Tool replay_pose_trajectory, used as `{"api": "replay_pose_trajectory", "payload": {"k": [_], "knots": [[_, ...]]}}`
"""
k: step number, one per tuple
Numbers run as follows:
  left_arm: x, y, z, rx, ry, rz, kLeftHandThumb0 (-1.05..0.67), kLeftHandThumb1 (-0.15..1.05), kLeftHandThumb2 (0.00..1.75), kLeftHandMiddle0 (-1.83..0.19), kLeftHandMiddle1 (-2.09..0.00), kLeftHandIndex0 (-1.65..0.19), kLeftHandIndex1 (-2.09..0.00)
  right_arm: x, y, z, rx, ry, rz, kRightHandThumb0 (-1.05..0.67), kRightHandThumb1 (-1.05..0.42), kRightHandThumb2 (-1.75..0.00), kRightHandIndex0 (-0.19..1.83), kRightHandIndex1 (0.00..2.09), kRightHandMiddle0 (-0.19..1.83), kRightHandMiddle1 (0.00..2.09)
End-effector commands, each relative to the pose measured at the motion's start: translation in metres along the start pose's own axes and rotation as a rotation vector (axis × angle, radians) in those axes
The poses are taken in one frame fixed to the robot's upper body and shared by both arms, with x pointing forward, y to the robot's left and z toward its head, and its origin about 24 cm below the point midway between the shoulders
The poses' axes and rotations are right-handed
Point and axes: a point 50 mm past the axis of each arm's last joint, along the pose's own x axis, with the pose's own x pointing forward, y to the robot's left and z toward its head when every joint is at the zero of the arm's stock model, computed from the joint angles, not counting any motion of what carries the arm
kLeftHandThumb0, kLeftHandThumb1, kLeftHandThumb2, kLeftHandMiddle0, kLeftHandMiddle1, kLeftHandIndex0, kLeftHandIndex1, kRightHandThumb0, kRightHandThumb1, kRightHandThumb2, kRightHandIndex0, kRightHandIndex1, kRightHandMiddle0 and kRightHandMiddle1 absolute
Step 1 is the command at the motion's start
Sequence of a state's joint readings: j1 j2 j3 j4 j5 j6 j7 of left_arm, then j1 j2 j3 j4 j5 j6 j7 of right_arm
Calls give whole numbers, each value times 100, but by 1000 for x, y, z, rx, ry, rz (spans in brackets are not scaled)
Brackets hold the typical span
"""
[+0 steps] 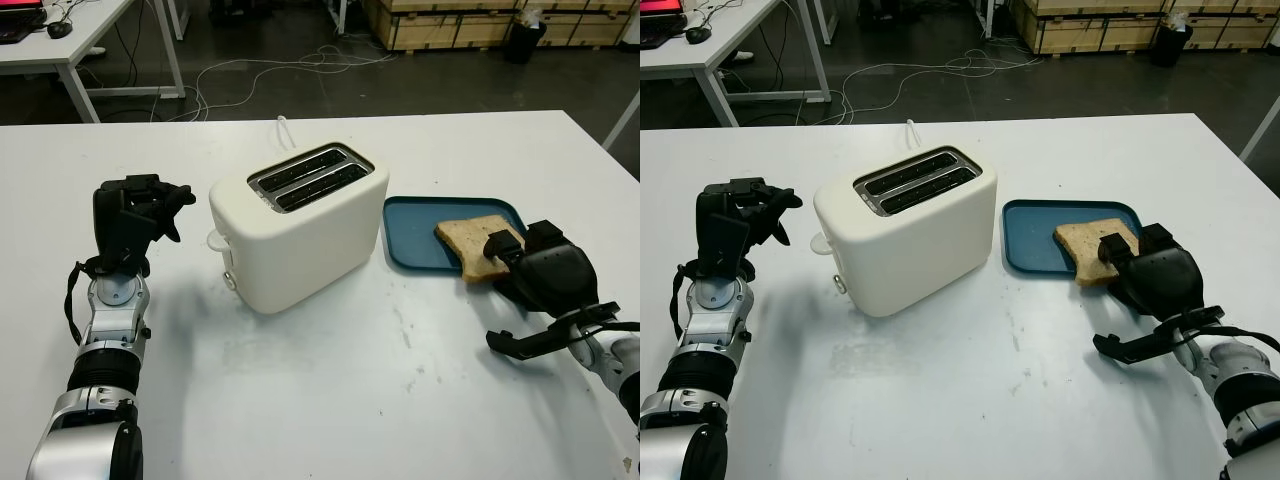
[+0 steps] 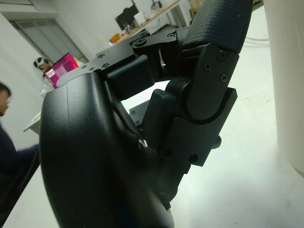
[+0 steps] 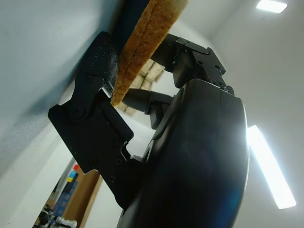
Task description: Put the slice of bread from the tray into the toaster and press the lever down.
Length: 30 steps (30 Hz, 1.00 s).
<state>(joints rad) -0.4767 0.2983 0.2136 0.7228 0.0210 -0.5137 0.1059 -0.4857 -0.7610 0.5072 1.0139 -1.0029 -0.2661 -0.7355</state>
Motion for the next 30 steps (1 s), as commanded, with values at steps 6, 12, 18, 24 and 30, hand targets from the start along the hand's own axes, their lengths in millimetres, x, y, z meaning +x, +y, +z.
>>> {"api": "replay_pose_trajectory", "payload": {"k": [6,12,18,24,30], "knots": [[6,6,8,18,-38,18,-105,92,21,-157,-128,-156,-67,3,13,17,-4,-40,124,-78,-28,-97,69,139,60,114],[5,6,7,14,-33,17,-105,92,21,-157,-129,-156,-68,5,11,21,-64,-78,77,-76,-46,-125,111,135,99,113],[5,5,7,9,-31,18,-105,92,21,-157,-129,-155,-70,4,5,19,-63,-105,-18,-93,-79,-97,154,161,128,143],[5,5,7,17,-33,18,-105,92,20,-157,-128,-156,-68,8,0,15,-38,-100,-37,-92,-92,-89,157,174,132,158],[4,5,6,11,-34,15,-105,92,20,-157,-129,-155,-68,13,-5,9,20,-65,13,-84,-92,-104,157,170,130,154]]}}
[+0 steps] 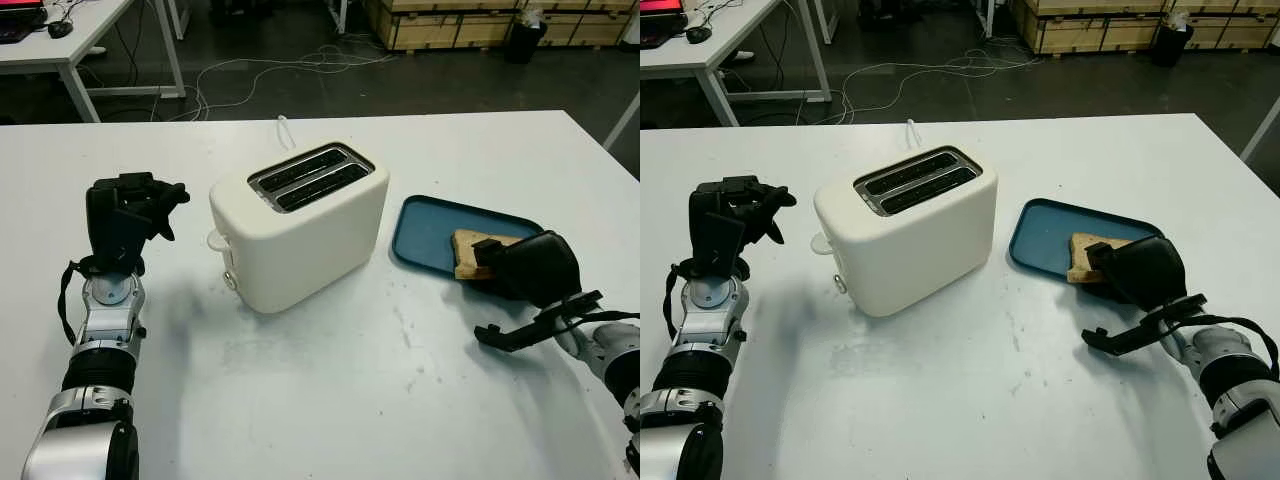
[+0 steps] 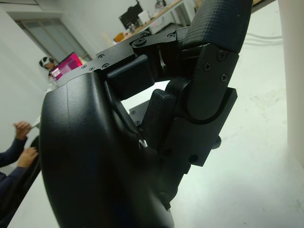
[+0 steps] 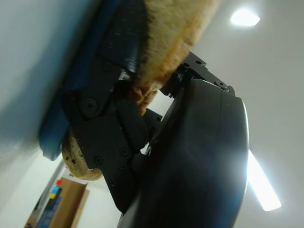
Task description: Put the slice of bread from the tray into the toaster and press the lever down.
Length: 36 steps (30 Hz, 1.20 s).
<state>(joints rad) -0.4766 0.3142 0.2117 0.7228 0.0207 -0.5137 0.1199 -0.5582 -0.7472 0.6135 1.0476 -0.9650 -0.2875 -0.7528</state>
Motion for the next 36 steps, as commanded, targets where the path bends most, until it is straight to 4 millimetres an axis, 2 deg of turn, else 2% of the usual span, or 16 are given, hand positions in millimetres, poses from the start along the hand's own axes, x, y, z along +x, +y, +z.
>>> {"api": "replay_pose_trajectory", "payload": {"k": [1,9,13,15,19,25,27,30,32,34,36], "knots": [[3,0,5,-10,-28,0,-105,92,20,-157,-129,-155,-68,0,0,-2,29,6,36,-83,-92,-102,156,168,130,151],[3,0,4,-6,-25,4,-105,92,18,-157,-128,-156,-66,3,-6,-5,150,28,15,-78,-86,-88,155,171,132,158],[3,0,4,-11,-25,3,-105,92,20,-157,-128,-155,-66,6,-11,-7,181,36,-16,-73,-82,-82,156,174,131,171],[3,-1,4,-16,-25,3,-105,92,19,-157,-128,-156,-66,8,-16,-9,184,38,-40,-73,-84,-82,157,174,131,174],[3,-1,4,-18,-18,5,-105,92,18,-157,-127,-156,-66,17,-35,-17,141,37,-167,-64,-77,-83,157,175,131,174],[3,-1,4,-6,-22,3,-105,92,19,-157,-127,-155,-65,28,-68,-31,45,26,-367,-60,-67,-99,157,175,132,175],[2,-1,4,-7,-22,6,-105,92,19,-157,-127,-156,-66,33,-81,-35,3,13,-430,-55,-56,-97,157,175,132,175],[2,-1,4,-15,-19,3,-105,92,18,-157,-127,-156,-65,42,-100,-42,-66,15,-483,-54,-49,-87,156,175,130,175],[1,-1,3,-11,-21,1,-105,92,18,-157,-128,-155,-65,48,-111,-45,-112,18,-502,-54,-53,-65,154,175,127,174],[1,-1,3,-14,-20,3,-105,92,19,-157,-128,-155,-65,53,-126,-45,-94,-13,-558,-52,-58,-51,152,175,125,173],[1,-1,3,-13,-20,6,-105,92,18,-157,-128,-155,-66,58,-138,-46,-54,-27,-588,-51,-63,-51,153,175,124,174]]}}
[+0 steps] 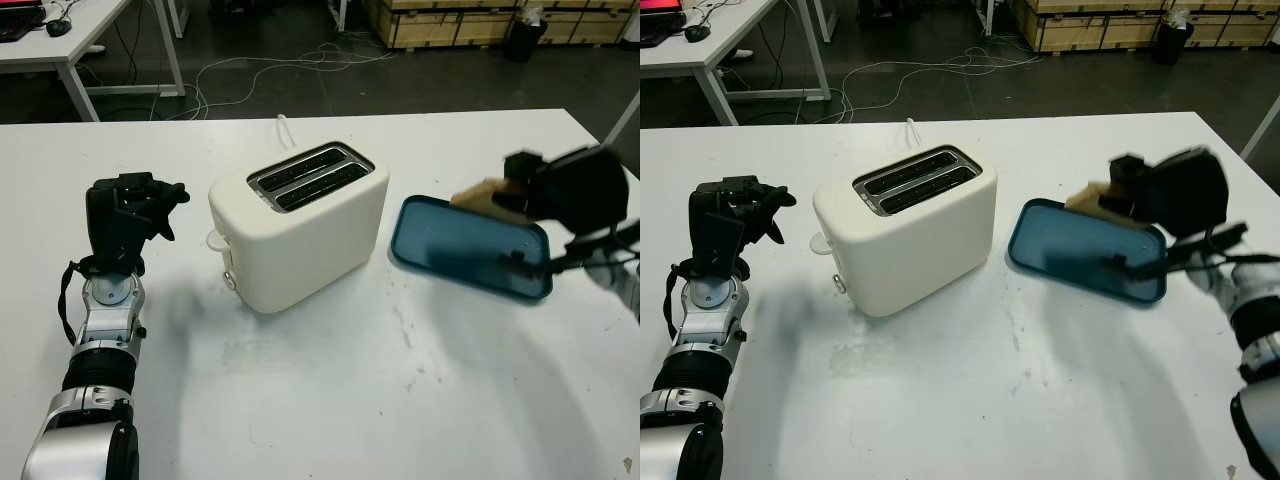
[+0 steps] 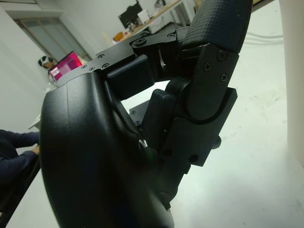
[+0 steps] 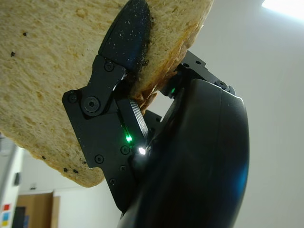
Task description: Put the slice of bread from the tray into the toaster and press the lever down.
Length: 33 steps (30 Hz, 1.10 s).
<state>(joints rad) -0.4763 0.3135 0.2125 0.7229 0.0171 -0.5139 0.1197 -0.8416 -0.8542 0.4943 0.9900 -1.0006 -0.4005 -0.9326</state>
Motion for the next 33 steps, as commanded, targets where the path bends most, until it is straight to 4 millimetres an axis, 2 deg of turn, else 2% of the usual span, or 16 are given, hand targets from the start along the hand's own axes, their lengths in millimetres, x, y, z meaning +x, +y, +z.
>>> {"api": "replay_pose_trajectory", "payload": {"k": [1,3,5,7,9,12,19,22,24,29,33], "knots": [[1,-1,3,-10,-20,5,-105,92,18,-157,-128,-156,-66,17,-15,-4,43,0,-62,-54,-66,-59,155,175,125,174],[1,-2,3,-11,-19,5,-105,92,18,-157,-128,-155,-66,29,-22,-6,64,-5,-93,-58,-69,-69,157,175,128,175],[1,-2,3,-14,-19,6,-105,92,18,-157,-128,-155,-66,42,-30,-6,104,-10,-99,-70,-86,-71,157,175,127,175],[0,-2,3,-18,-16,9,-105,92,17,-157,-128,-156,-66,55,-36,-5,163,-2,-84,-76,-90,-76,157,175,126,175],[0,-3,3,-17,-15,8,-105,92,17,-157,-128,-156,-66,71,-44,0,275,9,-66,-80,-92,-80,156,175,129,175],[-1,-3,2,-11,-14,10,-105,92,18,-157,-128,-156,-66,93,-57,6,522,30,-26,-86,-92,-74,153,175,125,175],[-2,-3,2,-21,-9,11,-105,92,16,-157,-128,-157,-66,136,-99,18,873,-114,40,-87,-92,-61,149,175,132,175],[-2,-3,2,-3,-11,10,-105,92,17,-157,-128,-157,-66,149,-117,27,954,-221,58,-85,-92,-56,139,175,123,175],[-2,-3,2,0,-11,10,-105,92,18,-157,-129,-157,-66,157,-126,33,1024,-268,86,-78,-92,-51,132,175,114,175],[-2,-3,1,-2,-9,11,-105,92,18,-157,-129,-157,-65,167,-132,45,1117,-337,157,-65,-92,-45,119,175,100,175],[-2,-3,2,5,-7,12,-105,92,19,-157,-130,-157,-66,172,-133,55,1150,-363,193,-66,-92,-44,111,175,91,175]]}}
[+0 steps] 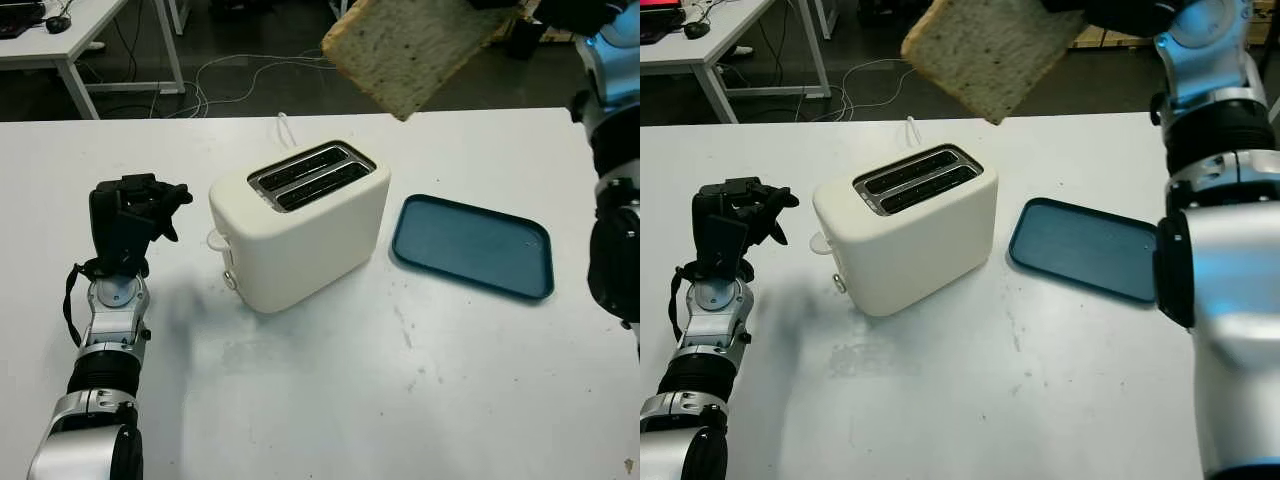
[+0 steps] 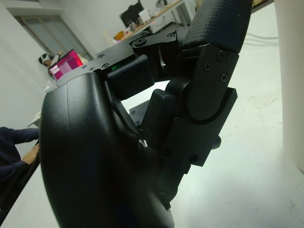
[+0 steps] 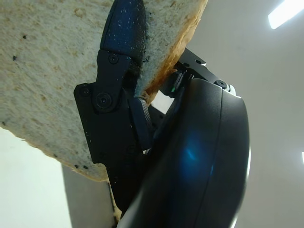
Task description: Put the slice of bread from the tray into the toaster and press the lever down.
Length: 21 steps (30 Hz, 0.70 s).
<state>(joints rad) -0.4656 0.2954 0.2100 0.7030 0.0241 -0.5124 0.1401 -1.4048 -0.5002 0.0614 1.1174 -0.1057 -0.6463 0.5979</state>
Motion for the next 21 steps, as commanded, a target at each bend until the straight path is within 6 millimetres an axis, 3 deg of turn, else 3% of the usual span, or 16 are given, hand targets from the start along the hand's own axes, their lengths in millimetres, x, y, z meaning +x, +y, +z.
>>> {"api": "replay_pose_trajectory", "payload": {"k": [1,6,15,21], "knots": [[1,1,2,12,-4,1,-105,92,19,-157,-130,-157,-66,10,-1,11,28,-40,4,-65,-92,-44,110,175,90,175],[2,0,2,8,-9,1,-105,92,18,-157,-130,-157,-66,17,12,11,90,-50,71,-63,-92,-45,107,175,85,175],[2,-2,3,0,-12,-6,-105,92,18,-157,-129,-157,-65,25,39,6,18,1,121,-67,-92,-47,112,175,92,175],[2,-3,3,-6,-10,-3,-105,92,15,-157,-128,-157,-66,30,52,5,35,9,155,-59,-92,-50,116,175,94,175]]}}
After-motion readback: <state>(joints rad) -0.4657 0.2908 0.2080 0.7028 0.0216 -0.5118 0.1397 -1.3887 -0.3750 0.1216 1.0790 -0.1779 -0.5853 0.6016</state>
